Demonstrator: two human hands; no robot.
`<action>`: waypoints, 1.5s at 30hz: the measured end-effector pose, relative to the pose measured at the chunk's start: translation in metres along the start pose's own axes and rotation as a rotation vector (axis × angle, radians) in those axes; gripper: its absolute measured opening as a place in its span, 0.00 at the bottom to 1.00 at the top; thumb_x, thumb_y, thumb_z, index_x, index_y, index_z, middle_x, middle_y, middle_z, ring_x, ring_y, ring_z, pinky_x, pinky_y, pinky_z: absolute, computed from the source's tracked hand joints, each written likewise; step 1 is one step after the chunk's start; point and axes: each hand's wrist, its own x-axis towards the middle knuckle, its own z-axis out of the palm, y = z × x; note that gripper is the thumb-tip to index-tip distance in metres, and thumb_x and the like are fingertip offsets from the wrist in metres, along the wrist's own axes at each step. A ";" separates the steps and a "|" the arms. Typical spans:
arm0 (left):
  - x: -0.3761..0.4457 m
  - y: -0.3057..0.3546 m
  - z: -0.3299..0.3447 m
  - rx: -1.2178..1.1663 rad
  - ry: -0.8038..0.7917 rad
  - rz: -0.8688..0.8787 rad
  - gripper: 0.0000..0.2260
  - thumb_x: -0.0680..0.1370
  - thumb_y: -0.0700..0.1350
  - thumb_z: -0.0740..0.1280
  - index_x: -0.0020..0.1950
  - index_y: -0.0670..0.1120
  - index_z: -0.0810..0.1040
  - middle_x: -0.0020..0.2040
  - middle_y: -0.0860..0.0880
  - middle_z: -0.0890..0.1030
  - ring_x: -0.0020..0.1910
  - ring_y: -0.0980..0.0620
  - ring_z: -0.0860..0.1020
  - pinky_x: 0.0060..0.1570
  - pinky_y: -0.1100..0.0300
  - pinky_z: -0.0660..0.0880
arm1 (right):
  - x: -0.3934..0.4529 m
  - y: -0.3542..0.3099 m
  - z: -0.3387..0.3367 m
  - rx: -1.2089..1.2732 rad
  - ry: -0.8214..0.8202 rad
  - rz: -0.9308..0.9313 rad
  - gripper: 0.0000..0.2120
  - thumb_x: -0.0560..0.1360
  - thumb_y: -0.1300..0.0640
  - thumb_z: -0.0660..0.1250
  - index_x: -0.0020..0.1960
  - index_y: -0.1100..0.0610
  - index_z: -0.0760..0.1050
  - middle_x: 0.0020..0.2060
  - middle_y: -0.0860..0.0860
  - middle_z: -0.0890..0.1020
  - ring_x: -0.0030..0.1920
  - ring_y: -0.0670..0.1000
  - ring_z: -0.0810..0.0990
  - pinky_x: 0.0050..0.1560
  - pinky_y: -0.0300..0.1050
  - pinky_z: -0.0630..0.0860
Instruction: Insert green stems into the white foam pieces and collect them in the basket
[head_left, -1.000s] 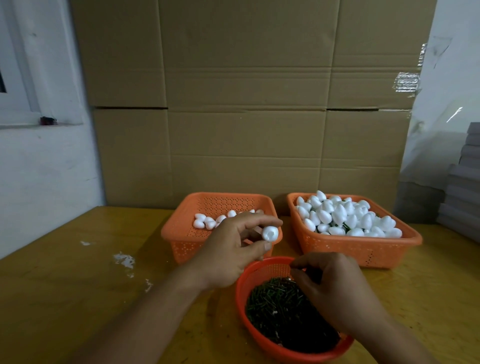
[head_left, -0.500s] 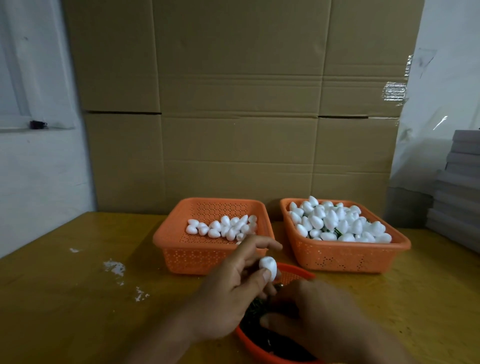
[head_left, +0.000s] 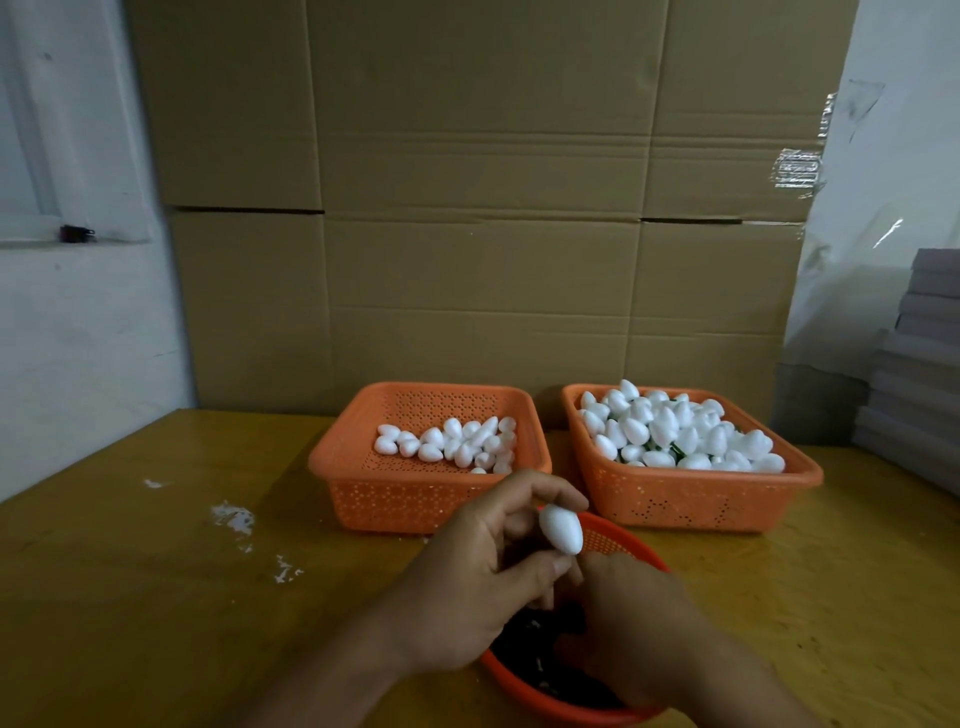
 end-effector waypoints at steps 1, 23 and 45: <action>0.000 0.000 0.000 -0.006 0.005 0.003 0.14 0.81 0.38 0.67 0.61 0.55 0.75 0.45 0.47 0.83 0.40 0.52 0.78 0.45 0.61 0.76 | 0.001 0.000 0.000 0.005 0.001 0.003 0.14 0.75 0.44 0.66 0.58 0.47 0.72 0.53 0.46 0.80 0.53 0.51 0.80 0.50 0.45 0.76; 0.005 -0.004 -0.004 -0.548 0.203 -0.152 0.10 0.78 0.44 0.67 0.58 0.43 0.81 0.47 0.39 0.82 0.38 0.50 0.78 0.36 0.59 0.75 | 0.001 0.000 -0.012 0.247 0.203 -0.048 0.06 0.76 0.49 0.69 0.44 0.50 0.81 0.36 0.47 0.82 0.38 0.46 0.78 0.41 0.44 0.74; 0.007 0.000 -0.011 -0.644 0.315 -0.260 0.12 0.75 0.54 0.71 0.49 0.46 0.84 0.40 0.43 0.81 0.32 0.53 0.77 0.29 0.63 0.72 | -0.012 -0.002 -0.034 1.138 0.583 -0.129 0.06 0.66 0.57 0.76 0.44 0.52 0.86 0.33 0.52 0.86 0.30 0.47 0.83 0.33 0.37 0.79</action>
